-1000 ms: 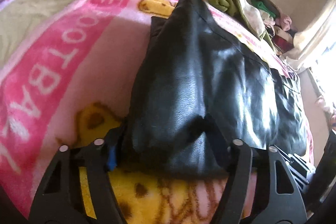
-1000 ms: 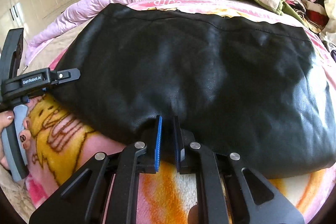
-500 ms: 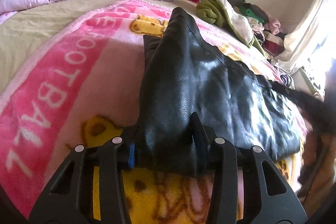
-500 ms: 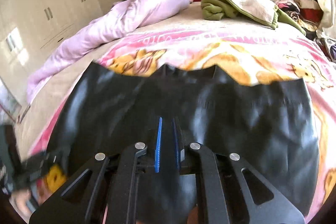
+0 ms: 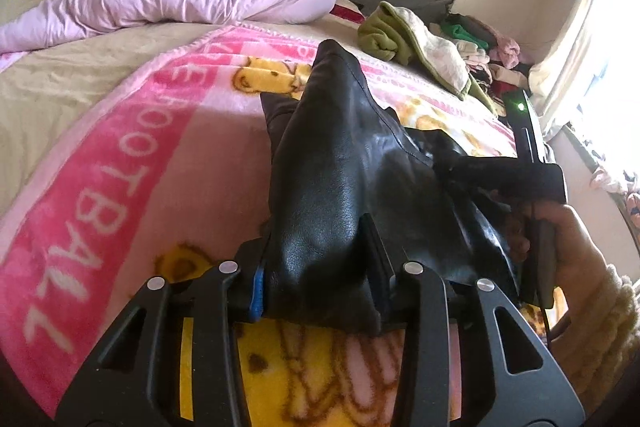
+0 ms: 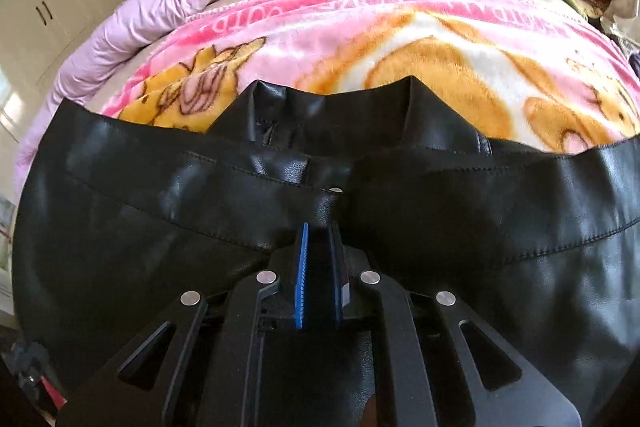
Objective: Fold large clothes
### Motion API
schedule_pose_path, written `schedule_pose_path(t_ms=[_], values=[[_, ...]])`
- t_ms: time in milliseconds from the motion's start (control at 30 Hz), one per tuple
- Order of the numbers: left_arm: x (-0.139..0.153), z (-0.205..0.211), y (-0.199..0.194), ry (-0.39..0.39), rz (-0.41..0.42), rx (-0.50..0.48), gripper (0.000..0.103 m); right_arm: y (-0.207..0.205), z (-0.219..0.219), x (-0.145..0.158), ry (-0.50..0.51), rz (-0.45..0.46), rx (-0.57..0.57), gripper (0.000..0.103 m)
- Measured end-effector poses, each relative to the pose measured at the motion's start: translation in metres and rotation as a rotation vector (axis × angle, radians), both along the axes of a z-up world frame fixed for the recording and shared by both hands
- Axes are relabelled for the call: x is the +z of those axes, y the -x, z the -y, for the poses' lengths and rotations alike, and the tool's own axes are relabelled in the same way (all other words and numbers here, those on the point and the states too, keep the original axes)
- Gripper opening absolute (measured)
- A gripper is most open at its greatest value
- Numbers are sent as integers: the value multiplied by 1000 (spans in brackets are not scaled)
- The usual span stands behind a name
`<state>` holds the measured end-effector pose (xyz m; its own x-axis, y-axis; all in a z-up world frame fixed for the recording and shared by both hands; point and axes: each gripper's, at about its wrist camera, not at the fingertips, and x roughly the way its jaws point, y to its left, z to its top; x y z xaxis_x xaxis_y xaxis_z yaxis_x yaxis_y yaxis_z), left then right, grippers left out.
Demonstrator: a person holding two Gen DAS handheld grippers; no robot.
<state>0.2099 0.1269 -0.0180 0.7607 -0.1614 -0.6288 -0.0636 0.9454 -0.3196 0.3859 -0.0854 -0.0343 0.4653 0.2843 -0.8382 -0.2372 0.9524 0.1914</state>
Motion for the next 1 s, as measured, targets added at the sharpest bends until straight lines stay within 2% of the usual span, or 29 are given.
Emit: schedule_pose_path(t_ms=[67, 167, 233, 300, 433, 500, 567, 733, 833, 867, 900, 967, 1000], values=[[0, -2, 1, 8, -1, 2, 31, 6, 6, 13, -26, 16, 5, 9], [0, -4, 2, 20, 5, 0, 31, 44, 24, 46, -152, 79, 63, 10], [2, -3, 1, 19, 13, -1, 31, 74, 29, 59, -140, 133, 108, 10], [3, -4, 3, 25, 20, -2, 31, 98, 33, 62, -136, 149, 137, 10], [5, -3, 6, 25, 30, -5, 31, 122, 34, 43, -110, 94, 166, 10], [5, -2, 7, 27, 35, -9, 31, 124, 31, 19, -60, 26, 162, 9], [6, -1, 9, 36, 41, -17, 31, 122, 32, 0, -81, -9, 129, 9], [9, 1, 9, 23, 51, -13, 31, 126, 25, 2, -56, 22, 128, 9], [11, -1, 10, 33, 60, -14, 31, 145, 31, 22, -70, 100, 124, 17], [11, -2, 10, 37, 62, -16, 31, 161, 29, 34, -95, 170, 149, 33], [13, -2, 11, 41, 64, -17, 31, 176, 25, 42, -102, 233, 177, 55], [16, -1, 10, 32, 65, -24, 31, 201, 11, 51, -70, 320, 247, 72], [18, -1, 10, 32, 67, -26, 31, 213, 1, 52, -32, 360, 283, 72]])
